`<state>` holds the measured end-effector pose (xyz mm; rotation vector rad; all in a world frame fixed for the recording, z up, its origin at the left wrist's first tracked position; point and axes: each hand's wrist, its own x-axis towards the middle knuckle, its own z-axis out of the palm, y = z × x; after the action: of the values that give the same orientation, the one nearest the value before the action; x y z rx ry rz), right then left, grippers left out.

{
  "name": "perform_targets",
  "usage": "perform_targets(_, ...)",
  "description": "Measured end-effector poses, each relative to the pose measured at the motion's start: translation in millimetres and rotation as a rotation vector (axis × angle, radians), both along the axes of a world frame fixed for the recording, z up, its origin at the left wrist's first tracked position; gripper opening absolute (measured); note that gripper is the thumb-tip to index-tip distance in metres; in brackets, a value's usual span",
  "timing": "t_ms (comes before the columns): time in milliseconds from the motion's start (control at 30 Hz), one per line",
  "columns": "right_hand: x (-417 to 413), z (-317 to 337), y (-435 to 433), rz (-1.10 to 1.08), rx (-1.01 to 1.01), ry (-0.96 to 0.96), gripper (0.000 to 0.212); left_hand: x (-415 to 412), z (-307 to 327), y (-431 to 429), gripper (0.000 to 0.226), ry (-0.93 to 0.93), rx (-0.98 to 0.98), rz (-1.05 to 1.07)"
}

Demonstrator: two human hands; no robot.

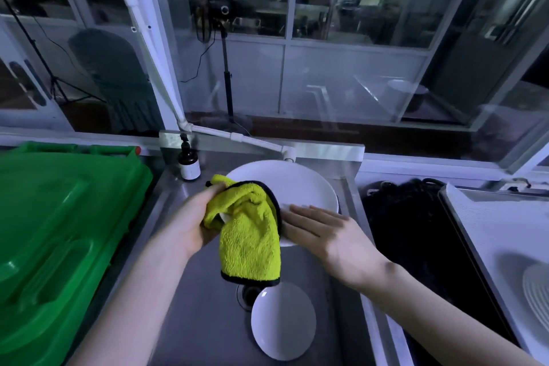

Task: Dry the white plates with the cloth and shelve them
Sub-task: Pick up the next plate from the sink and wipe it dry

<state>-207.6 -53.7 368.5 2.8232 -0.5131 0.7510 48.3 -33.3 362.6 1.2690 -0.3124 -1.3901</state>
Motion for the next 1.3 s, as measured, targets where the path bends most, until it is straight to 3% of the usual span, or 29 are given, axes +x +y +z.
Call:
perform_targets(167, 7.4, -5.1, 9.2, -0.148, 0.412, -0.156, 0.036, 3.0, 6.0, 1.1, 0.030, 0.033, -0.098, 0.057)
perform_targets(267, 2.9, -11.2, 3.8, -0.403, 0.728, -0.323, 0.008, 13.7, 11.7, 5.9, 0.049, 0.103, -0.233, 0.220)
perform_targets(300, -0.4, -13.9, 1.5, -0.463, 0.847, -0.386, 0.007, 16.4, 15.0, 8.3, 0.050, 0.067, -0.275, 0.265)
perform_targets(367, -7.5, -18.3, 0.6, -0.456, 1.061, -0.562, 0.017, 14.4, 16.6, 11.4, 0.032, -0.085, -0.327, 0.354)
perform_targets(433, -7.2, -15.3, 2.9, -0.388, 1.205, -0.708, 0.011, 1.0, 11.7, 13.1, 0.015, -0.284, -0.319, 0.406)
perform_targets(533, 6.4, -12.3, 10.5, -0.269, 1.347, -0.817, 0.010, -35.8, 8.8, 11.5, 0.017, -0.669, -0.352, 0.241)
perform_targets(633, 18.9, -9.9, 18.6, -0.139, 1.411, -0.828, 0.019, -60.2, 15.2, 1.3, 0.034, -1.090, -0.572, -0.026)
perform_targets(700, 19.6, -7.1, 19.0, -0.130, 1.414, -0.863, 0.023, -65.1, 18.3, -3.4, 0.046, -1.255, -0.635, -0.128)
perform_targets(933, 16.0, -3.2, 2.0, -0.167, 1.333, -0.912, 0.017, -86.3, 7.3, 10.0, 0.054, -1.284, -0.775, -0.339)
perform_targets(1000, 13.7, -2.8, 8.6, -0.153, 1.339, -0.849, 0.024, -77.9, 10.9, -2.7, 0.054, -1.211, -0.681, -0.252)
perform_targets(1100, 10.1, -0.1, 15.6, -0.144, 1.346, -0.821, 0.025, -61.2, 11.7, -16.3, 0.037, -1.092, -0.387, -0.129)
perform_targets(1133, 9.2, 1.4, 15.3, -0.146, 1.339, -0.827, 0.024, -59.3, 9.0, -12.7, 0.037, -1.094, -0.383, -0.142)
perform_targets(1233, 9.5, 6.6, 8.8, -0.164, 1.348, -0.903, 0.012, -68.8, 6.5, 6.2, 0.059, -1.134, -0.610, -0.328)
perform_targets(1300, 10.6, 7.0, 4.0, -0.173, 1.362, -0.913, 0.011, -74.6, 2.8, 11.7, 0.062, -1.280, -0.769, -0.396)
